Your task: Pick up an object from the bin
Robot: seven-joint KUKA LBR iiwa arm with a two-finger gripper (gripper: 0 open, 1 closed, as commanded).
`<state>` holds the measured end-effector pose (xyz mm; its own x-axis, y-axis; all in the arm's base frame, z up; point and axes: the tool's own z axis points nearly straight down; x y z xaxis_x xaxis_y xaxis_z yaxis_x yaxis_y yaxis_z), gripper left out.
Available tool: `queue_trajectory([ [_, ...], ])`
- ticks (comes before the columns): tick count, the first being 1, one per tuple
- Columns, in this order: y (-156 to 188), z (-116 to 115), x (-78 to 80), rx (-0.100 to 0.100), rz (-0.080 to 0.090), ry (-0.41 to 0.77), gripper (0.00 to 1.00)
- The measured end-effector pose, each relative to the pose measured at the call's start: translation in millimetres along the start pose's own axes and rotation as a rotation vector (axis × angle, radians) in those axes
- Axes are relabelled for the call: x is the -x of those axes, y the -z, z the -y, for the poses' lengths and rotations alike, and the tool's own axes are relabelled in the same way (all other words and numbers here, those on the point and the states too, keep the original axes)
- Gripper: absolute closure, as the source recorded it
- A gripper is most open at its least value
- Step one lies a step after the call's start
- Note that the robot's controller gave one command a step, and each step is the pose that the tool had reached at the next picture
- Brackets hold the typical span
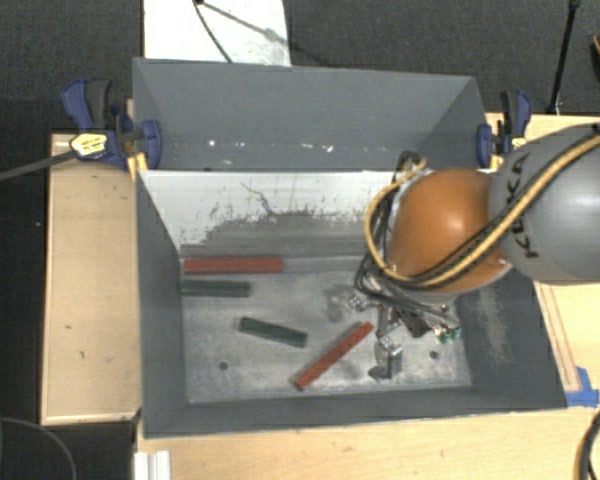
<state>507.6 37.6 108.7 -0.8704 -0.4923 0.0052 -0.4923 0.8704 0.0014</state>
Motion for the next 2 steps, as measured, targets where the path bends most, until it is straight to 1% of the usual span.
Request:
queue_trajectory([
  [1, -40.2, 17.2, 5.1, 0.000, 0.003, 0.083, 0.00],
  [2, -38.2, 16.7, 5.8, -0.001, 0.005, 0.079, 1.00],
])
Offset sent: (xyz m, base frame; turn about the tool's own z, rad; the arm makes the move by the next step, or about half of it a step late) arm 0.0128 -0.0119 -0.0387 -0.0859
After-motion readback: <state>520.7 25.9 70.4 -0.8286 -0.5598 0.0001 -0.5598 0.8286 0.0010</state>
